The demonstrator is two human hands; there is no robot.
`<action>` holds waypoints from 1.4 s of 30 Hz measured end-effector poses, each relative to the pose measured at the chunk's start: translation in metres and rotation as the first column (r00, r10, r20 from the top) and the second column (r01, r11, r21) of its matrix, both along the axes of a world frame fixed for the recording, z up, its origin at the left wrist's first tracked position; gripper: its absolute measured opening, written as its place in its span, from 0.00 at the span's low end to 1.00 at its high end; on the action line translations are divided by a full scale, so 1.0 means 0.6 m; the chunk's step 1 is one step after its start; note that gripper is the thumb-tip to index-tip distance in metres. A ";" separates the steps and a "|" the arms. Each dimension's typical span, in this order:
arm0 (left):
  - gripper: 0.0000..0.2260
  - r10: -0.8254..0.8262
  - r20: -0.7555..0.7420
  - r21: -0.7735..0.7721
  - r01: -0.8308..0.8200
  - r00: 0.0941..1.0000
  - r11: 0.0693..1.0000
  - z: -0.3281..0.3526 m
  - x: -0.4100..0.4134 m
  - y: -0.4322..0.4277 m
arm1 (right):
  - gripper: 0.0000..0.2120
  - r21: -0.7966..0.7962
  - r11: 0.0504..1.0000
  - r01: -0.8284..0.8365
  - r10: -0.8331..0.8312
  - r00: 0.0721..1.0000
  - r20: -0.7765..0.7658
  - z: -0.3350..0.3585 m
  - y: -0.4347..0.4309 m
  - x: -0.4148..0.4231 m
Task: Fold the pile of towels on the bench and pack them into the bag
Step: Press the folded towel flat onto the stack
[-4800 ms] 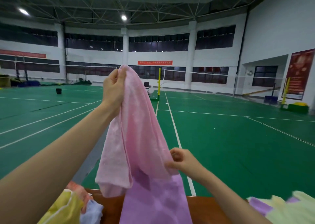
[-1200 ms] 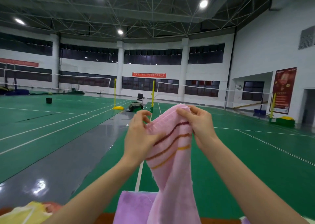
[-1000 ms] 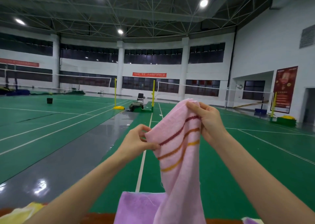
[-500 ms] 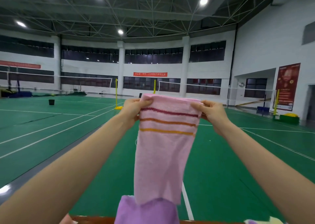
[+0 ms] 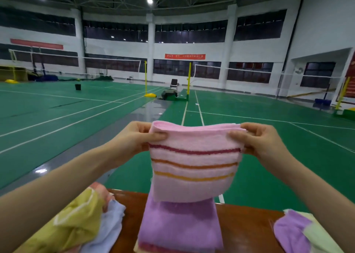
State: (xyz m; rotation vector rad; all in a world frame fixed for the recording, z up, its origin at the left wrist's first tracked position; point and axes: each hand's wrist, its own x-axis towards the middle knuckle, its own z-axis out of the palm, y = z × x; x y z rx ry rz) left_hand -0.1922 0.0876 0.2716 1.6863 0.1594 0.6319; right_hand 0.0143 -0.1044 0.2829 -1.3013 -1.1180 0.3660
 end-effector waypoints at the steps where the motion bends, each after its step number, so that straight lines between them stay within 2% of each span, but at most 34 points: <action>1: 0.25 -0.010 -0.014 0.001 0.010 1.000 1.000 -0.017 -0.008 -0.002 | 0.30 -0.011 1.000 -0.011 0.011 1.000 0.000 -0.014 -0.007 -0.006; 3: 0.28 -0.040 -0.046 -0.011 0.039 0.998 0.999 -0.041 -0.016 -0.004 | 0.26 -0.040 0.999 -0.031 0.030 0.999 -0.027 -0.036 -0.012 -0.013; 6: 0.29 -0.010 -0.105 0.001 0.010 0.994 1.000 -0.073 -0.016 -0.003 | 0.12 -0.125 0.992 -0.030 0.012 0.990 -0.143 -0.073 -0.001 -0.015; 10: 0.13 0.170 -0.216 -0.003 -0.174 0.962 0.985 -0.123 0.014 0.018 | 0.05 -0.307 0.951 0.045 -0.090 0.987 -0.136 -0.138 0.043 0.005; 14: 0.07 0.347 -0.322 0.045 -0.352 0.881 0.935 -0.178 0.088 0.060 | 0.06 -0.391 0.889 0.238 -0.288 0.955 -0.075 -0.196 0.104 0.048; 18: 0.15 0.572 -0.339 0.274 -0.504 0.747 0.819 -0.231 0.163 0.075 | 0.13 -0.459 0.769 0.446 -0.441 0.889 0.124 -0.239 0.142 0.065; 20: 0.16 0.623 -0.318 0.314 -0.541 0.715 0.780 -0.248 0.179 0.068 | 0.06 -0.451 0.738 0.502 -0.491 0.858 0.152 -0.256 0.152 0.059; 21: 0.16 0.646 -0.311 0.340 -0.553 0.697 0.761 -0.254 0.183 0.066 | 0.06 -0.445 0.732 0.517 -0.506 0.849 0.154 -0.262 0.155 0.052; 22: 0.16 0.670 -0.310 0.381 -0.558 0.675 0.737 -0.257 0.184 0.064 | 0.12 -0.439 0.730 0.523 -0.507 0.846 0.165 -0.270 0.157 0.047; 24: 0.17 0.713 -0.325 0.504 -0.525 0.621 0.686 -0.257 0.183 0.063 | 0.22 -0.424 0.730 0.537 -0.466 0.844 0.266 -0.282 0.157 0.037; 26: 0.21 0.769 -0.290 0.704 -0.417 0.570 0.575 -0.248 0.178 0.055 | 0.26 -0.424 0.704 0.569 -0.389 0.810 0.439 -0.284 0.153 0.024; 28: 0.23 0.774 -0.191 0.836 -0.313 0.604 0.451 -0.237 0.172 0.032 | 0.24 -0.437 0.692 0.574 -0.294 0.778 0.556 -0.283 0.148 0.012; 30: 0.20 0.714 -0.184 0.890 -0.194 0.675 0.413 -0.235 0.164 -0.003 | 0.22 -0.472 0.693 0.545 -0.222 0.784 0.580 -0.281 0.146 0.004; 32: 0.19 0.668 -0.281 0.900 -0.052 0.690 0.432 -0.252 0.155 -0.028 | 0.22 -0.525 0.676 0.517 -0.173 0.804 0.568 -0.284 0.144 0.001; 34: 0.20 0.663 -0.414 0.871 0.060 0.623 0.488 -0.276 0.147 -0.032 | 0.23 -0.591 0.651 0.476 -0.151 0.845 0.513 -0.299 0.141 0.005; 37: 0.22 0.642 -0.507 0.815 0.077 0.575 0.575 -0.301 0.147 -0.018 | 0.24 -0.602 0.670 0.434 -0.143 0.872 0.469 -0.327 0.134 0.007; 40: 0.22 0.607 -0.513 0.791 0.059 0.607 0.609 -0.310 0.151 -0.014 | 0.24 -0.567 0.685 0.457 -0.188 0.863 0.470 -0.333 0.132 0.002; 42: 0.22 0.587 -0.511 0.775 0.041 0.628 0.630 -0.312 0.151 -0.013 | 0.24 -0.558 0.708 0.433 -0.228 0.888 0.400 -0.335 0.133 0.001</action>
